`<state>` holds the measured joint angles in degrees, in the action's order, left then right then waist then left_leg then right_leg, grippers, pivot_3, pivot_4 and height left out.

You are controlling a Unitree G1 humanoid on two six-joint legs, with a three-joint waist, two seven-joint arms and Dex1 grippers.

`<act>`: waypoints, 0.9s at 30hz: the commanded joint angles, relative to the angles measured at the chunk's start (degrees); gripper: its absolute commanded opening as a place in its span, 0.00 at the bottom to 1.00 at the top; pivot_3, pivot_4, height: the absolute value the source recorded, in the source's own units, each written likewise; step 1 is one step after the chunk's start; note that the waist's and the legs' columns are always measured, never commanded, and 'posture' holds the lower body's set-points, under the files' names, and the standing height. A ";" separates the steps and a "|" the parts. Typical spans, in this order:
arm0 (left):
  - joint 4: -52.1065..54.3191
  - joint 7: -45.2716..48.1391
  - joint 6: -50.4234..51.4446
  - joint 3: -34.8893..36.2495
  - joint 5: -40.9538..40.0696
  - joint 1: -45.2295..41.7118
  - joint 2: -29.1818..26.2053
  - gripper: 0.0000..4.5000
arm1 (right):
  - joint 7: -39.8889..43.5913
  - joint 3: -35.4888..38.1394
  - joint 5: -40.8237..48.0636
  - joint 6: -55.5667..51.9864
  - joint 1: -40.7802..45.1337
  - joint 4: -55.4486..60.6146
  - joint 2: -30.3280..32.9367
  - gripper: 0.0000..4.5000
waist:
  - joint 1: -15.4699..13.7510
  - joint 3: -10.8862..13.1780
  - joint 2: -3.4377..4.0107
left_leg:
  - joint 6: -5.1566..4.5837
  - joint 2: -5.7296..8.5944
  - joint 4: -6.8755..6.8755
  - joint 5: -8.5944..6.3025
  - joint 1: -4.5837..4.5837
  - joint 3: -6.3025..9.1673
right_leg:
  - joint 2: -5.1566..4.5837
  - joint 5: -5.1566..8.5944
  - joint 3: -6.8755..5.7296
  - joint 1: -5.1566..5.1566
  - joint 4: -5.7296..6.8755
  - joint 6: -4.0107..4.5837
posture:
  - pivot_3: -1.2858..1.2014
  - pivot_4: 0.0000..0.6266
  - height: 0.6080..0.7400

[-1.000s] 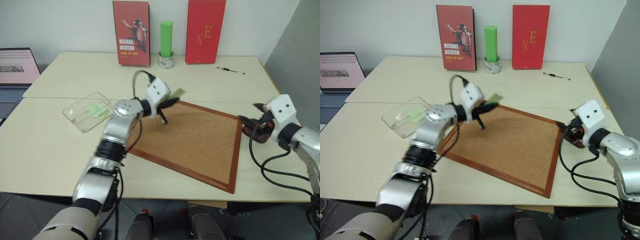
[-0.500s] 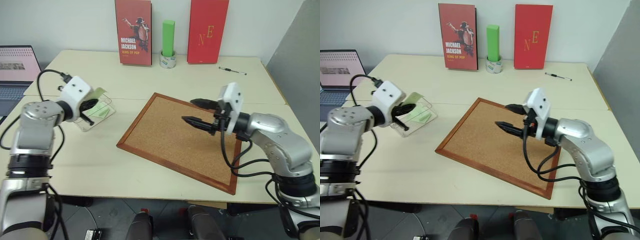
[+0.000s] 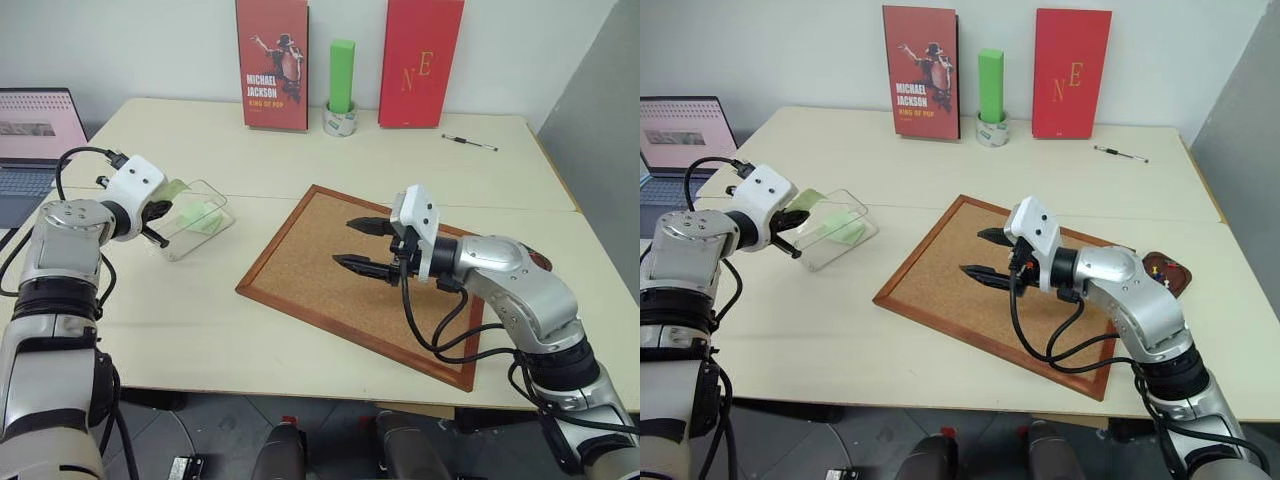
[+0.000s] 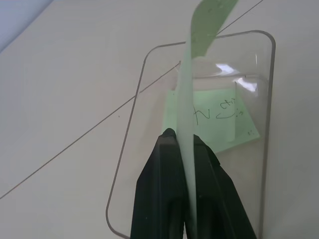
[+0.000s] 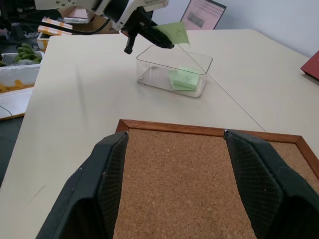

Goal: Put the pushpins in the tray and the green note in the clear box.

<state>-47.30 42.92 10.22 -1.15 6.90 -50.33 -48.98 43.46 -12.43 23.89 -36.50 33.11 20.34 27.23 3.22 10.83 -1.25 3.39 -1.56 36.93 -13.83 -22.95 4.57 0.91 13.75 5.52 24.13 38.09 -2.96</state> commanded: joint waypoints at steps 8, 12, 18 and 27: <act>-2.65 0.53 -2.65 0.02 -0.04 -3.46 -0.30 0.44 | -1.06 1.70 0.57 -1.77 -0.65 4.32 0.82 0.72 | 0.06 0.00 0.00 | 0.00 0.00 0.01 0.00 0.01 -0.01 | 0.00 0.00 0.02 0.00 0.01 0.00 | 0.52 0.24 1.00; -1.67 0.39 -2.20 0.54 -0.49 -3.21 -0.34 0.61 | -1.29 1.71 0.53 -1.85 -0.32 4.19 0.75 0.72 | 0.06 0.00 0.00 | 0.00 0.00 0.01 0.00 0.01 -0.01 | 0.00 0.00 0.02 0.00 0.01 0.00 | 0.52 0.24 1.00; 2.87 1.12 0.21 4.96 -6.14 -3.61 1.11 0.77 | -2.28 3.66 1.15 -1.76 -0.40 4.72 0.59 0.72 | 0.05 0.00 0.00 | 0.00 0.00 0.01 0.00 0.00 -0.01 | 0.00 0.00 0.02 0.00 0.01 0.00 | 0.52 0.24 1.00; 29.37 3.33 6.82 7.39 -15.12 7.36 6.99 0.77 | -9.45 11.95 -0.68 5.29 -10.22 9.49 -1.12 0.72 | -0.15 0.00 -0.02 | 0.00 0.00 0.00 0.00 -0.01 -0.01 | -0.04 0.00 0.04 -0.03 0.00 0.00 | 0.52 0.24 1.00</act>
<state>-25.67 46.33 16.02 5.00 -5.54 -44.15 -42.90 36.11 -3.50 23.51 -34.03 24.49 26.40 26.44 3.07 10.83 -1.27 3.39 -1.56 36.95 -13.84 -22.97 4.57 0.87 13.75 5.57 24.11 38.11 -2.96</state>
